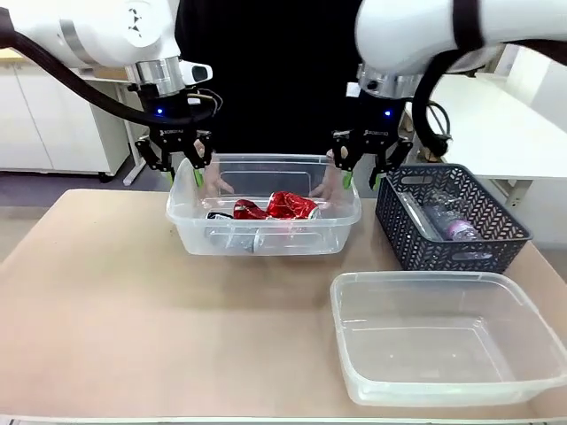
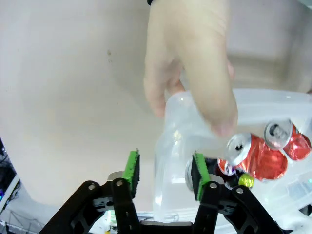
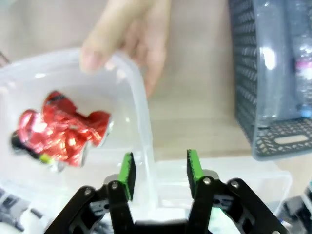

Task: Sort the waste into each basket.
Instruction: Release the Organizing box you were holding.

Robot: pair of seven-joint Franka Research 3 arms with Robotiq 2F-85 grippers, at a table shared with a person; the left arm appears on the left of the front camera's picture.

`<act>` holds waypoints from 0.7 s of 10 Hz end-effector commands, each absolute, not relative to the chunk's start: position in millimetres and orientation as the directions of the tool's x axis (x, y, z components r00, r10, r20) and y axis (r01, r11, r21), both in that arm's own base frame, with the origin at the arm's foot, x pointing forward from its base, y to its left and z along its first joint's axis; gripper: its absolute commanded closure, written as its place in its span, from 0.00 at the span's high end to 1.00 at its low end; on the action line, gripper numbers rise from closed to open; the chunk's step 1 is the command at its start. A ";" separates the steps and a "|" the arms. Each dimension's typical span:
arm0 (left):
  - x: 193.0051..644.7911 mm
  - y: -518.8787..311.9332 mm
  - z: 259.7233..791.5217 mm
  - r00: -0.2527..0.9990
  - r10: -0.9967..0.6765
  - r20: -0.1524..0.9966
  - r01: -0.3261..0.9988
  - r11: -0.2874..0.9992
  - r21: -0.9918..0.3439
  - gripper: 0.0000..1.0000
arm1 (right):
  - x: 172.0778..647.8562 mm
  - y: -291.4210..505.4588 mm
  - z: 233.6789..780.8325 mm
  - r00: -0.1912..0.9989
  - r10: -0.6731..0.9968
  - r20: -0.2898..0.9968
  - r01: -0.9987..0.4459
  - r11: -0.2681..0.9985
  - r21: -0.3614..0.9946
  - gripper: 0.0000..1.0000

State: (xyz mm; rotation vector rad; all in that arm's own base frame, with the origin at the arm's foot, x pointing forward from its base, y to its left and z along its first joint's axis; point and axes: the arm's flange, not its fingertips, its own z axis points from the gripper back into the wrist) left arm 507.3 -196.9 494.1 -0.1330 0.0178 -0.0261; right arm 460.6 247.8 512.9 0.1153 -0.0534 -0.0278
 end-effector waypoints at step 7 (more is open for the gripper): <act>445.6 -155.1 509.3 0.979 -0.152 0.137 0.187 0.937 -0.296 1.00 | 443.5 198.4 516.0 0.991 -0.090 0.100 0.042 0.914 0.404 1.00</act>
